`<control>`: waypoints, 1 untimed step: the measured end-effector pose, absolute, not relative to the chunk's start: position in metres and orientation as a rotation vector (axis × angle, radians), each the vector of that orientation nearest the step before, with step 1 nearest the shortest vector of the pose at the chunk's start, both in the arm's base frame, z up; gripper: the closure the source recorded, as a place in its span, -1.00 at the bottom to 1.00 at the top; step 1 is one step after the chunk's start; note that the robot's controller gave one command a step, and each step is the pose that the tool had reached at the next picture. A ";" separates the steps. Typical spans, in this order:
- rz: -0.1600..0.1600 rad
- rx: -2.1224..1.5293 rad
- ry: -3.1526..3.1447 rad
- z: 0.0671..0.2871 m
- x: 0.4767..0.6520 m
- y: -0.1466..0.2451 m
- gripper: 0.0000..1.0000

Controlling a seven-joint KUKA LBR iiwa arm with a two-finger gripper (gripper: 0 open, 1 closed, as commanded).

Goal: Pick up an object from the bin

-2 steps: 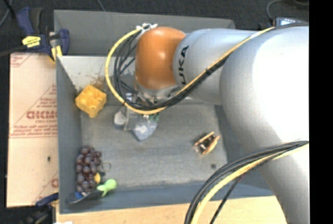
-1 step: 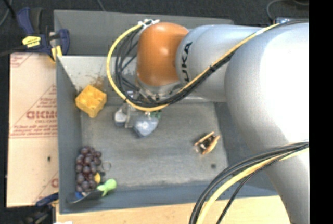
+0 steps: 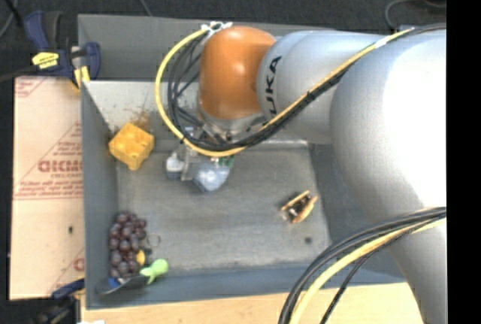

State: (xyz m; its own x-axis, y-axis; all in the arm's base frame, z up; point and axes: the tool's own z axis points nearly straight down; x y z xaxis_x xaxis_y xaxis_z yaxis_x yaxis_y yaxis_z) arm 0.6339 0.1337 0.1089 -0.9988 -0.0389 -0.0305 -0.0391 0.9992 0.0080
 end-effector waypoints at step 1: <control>0.012 -0.060 3.118 0.122 0.632 0.133 1.00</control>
Offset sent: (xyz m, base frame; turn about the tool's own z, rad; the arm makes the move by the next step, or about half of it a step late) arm 0.0000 0.0000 0.0541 0.0000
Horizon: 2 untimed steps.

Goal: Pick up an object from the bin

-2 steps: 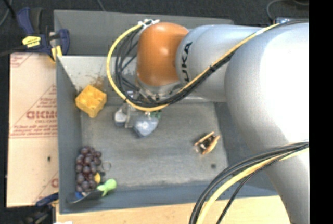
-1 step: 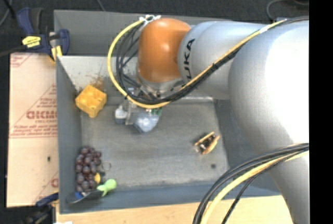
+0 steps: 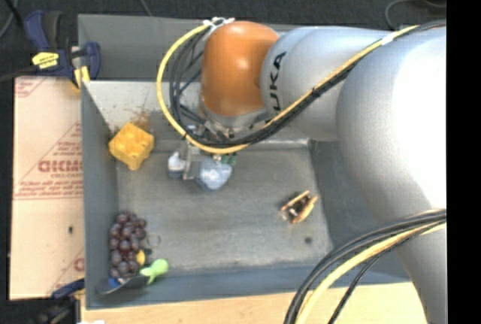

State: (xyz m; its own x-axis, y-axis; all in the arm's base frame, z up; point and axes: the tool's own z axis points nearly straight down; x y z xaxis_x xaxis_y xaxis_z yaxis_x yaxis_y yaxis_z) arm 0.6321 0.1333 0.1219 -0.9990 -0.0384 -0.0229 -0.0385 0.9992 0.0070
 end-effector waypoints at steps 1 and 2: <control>0.013 -0.059 3.113 0.141 0.633 0.133 1.00; 0.015 -0.058 3.108 0.153 0.635 0.134 1.00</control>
Offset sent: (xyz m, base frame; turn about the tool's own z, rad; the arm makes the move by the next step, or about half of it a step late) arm 0.0000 0.0000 0.0272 0.0000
